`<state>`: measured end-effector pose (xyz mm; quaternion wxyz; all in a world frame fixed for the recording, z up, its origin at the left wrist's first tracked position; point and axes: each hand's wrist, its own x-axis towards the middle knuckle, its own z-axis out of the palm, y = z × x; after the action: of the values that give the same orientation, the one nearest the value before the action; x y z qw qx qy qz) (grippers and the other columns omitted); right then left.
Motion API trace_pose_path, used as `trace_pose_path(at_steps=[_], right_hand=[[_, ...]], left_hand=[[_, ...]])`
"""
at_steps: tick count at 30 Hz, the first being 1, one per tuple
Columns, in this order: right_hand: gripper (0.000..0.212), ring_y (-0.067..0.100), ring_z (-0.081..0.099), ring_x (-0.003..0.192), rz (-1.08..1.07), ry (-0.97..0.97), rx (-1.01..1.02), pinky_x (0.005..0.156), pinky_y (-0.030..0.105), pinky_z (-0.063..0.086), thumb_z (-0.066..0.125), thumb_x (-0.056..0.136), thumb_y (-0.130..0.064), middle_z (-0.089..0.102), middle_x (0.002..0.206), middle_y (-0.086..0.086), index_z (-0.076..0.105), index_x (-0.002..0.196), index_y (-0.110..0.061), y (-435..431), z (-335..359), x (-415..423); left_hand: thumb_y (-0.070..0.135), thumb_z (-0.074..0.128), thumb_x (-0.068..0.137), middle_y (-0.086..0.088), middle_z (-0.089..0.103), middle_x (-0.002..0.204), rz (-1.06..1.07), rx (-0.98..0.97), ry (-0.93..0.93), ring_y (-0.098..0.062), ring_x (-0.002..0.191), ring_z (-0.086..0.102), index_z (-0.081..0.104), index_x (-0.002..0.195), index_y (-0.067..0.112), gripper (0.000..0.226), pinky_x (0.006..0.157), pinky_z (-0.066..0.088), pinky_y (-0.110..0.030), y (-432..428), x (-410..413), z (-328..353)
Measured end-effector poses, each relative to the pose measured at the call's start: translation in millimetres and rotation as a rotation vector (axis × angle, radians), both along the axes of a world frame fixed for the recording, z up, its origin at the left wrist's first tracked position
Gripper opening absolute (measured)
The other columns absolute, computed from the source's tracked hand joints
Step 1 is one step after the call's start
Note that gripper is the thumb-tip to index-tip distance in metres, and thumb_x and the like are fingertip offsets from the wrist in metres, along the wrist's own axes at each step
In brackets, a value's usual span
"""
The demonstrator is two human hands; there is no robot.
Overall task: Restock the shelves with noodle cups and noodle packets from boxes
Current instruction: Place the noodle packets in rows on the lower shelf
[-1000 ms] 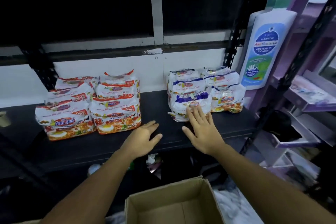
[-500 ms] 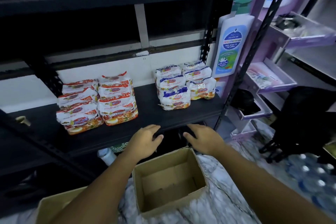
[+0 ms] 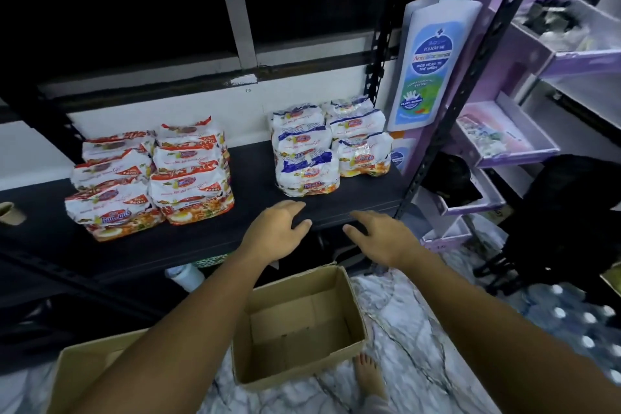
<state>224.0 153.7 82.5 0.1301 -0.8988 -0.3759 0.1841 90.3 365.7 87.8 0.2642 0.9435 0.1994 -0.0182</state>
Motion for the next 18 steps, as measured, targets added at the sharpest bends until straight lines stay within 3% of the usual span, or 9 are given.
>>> trace_pose_path(at_steps=[6, 10, 13, 18], right_hand=[[0.068, 0.028, 0.039, 0.145, 0.112, 0.042, -0.037, 0.113, 0.051, 0.036, 0.036, 0.103, -0.064, 0.040, 0.161, 0.000, 0.032, 0.160, -0.025, 18, -16, 104], [0.066, 0.029, 0.040, 0.143, 0.175, -0.045, -0.013, 0.112, 0.050, 0.039, 0.038, 0.101, -0.065, 0.042, 0.159, 0.000, 0.036, 0.156, -0.029, 39, -25, 165], [0.064, 0.027, 0.034, 0.145, 0.182, -0.149, 0.020, 0.118, 0.051, 0.028, 0.041, 0.099, -0.067, 0.039, 0.159, -0.003, 0.040, 0.153, -0.032, 58, -35, 195], [0.071, 0.032, 0.020, 0.149, 0.162, -0.319, 0.076, 0.117, 0.065, 0.014, 0.053, 0.093, -0.066, 0.031, 0.160, 0.000, 0.035, 0.154, -0.034, 92, -49, 227]], left_hand=[[0.043, 0.060, 0.099, 0.000, 0.055, 0.147, 0.052, 0.074, -0.002, -0.023, 0.135, 0.051, 0.051, 0.150, 0.022, 0.056, 0.110, 0.043, -0.040, 6, 83, -14], [0.053, 0.060, 0.096, -0.003, 0.040, 0.157, 0.099, 0.262, 0.036, -0.027, 0.146, 0.034, 0.042, 0.155, 0.025, 0.067, 0.120, 0.028, -0.051, 20, 130, -26], [0.065, 0.059, 0.090, 0.003, 0.029, 0.158, 0.092, 0.357, 0.121, -0.023, 0.149, 0.021, 0.027, 0.159, 0.033, 0.083, 0.123, 0.013, -0.056, 39, 157, -36], [0.089, 0.047, 0.076, 0.008, 0.035, 0.155, 0.073, 0.467, 0.121, -0.022, 0.144, 0.029, 0.018, 0.159, 0.043, 0.099, 0.118, 0.023, -0.061, 67, 175, -68]])
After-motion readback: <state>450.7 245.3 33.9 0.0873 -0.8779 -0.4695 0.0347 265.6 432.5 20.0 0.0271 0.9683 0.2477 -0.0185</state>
